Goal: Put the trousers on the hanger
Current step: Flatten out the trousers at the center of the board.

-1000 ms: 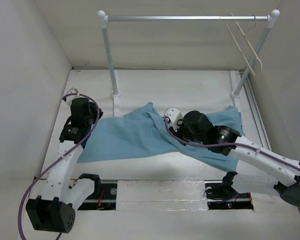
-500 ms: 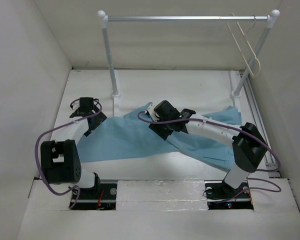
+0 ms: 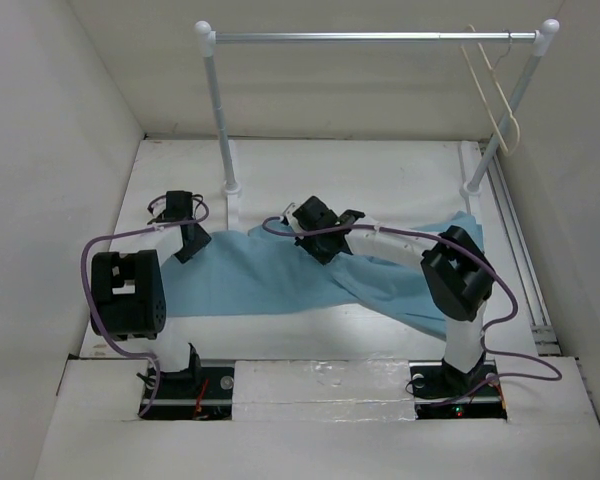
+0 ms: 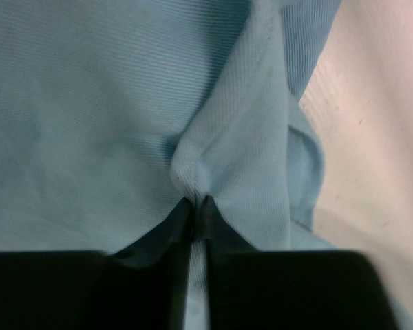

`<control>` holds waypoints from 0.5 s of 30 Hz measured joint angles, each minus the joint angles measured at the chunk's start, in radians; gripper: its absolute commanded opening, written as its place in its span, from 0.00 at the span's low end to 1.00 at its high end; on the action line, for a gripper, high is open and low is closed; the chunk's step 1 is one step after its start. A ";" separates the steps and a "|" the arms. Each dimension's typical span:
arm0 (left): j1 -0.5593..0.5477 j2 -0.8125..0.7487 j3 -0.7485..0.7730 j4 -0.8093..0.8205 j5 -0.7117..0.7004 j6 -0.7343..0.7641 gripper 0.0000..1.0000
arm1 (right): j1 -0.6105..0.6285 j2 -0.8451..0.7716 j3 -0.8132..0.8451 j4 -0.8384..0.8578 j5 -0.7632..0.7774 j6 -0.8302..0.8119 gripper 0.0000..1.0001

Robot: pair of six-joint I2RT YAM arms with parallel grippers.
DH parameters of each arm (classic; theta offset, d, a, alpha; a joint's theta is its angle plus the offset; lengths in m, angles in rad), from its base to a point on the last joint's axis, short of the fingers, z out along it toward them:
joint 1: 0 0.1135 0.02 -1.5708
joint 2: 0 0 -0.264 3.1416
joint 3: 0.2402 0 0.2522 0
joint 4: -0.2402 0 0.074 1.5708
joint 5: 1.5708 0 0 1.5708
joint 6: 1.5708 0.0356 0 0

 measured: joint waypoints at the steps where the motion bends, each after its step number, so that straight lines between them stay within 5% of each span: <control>1: 0.000 0.005 0.000 0.006 -0.004 -0.002 0.39 | 0.000 0.013 0.001 0.000 0.004 -0.005 0.00; 2: 0.002 0.011 0.000 0.016 -0.005 0.008 0.17 | -0.001 0.014 0.001 -0.001 0.007 0.002 0.00; 4: 0.003 0.018 0.000 0.029 -0.003 0.008 0.00 | -0.003 0.011 0.001 0.000 0.011 0.002 0.00; 9: 0.003 0.021 0.001 0.039 0.003 0.027 0.00 | -0.011 -0.072 -0.015 -0.004 0.018 -0.008 0.00; 15: 0.002 -0.066 0.068 -0.047 0.018 0.046 0.00 | 0.012 -0.371 -0.096 -0.022 -0.011 -0.032 0.00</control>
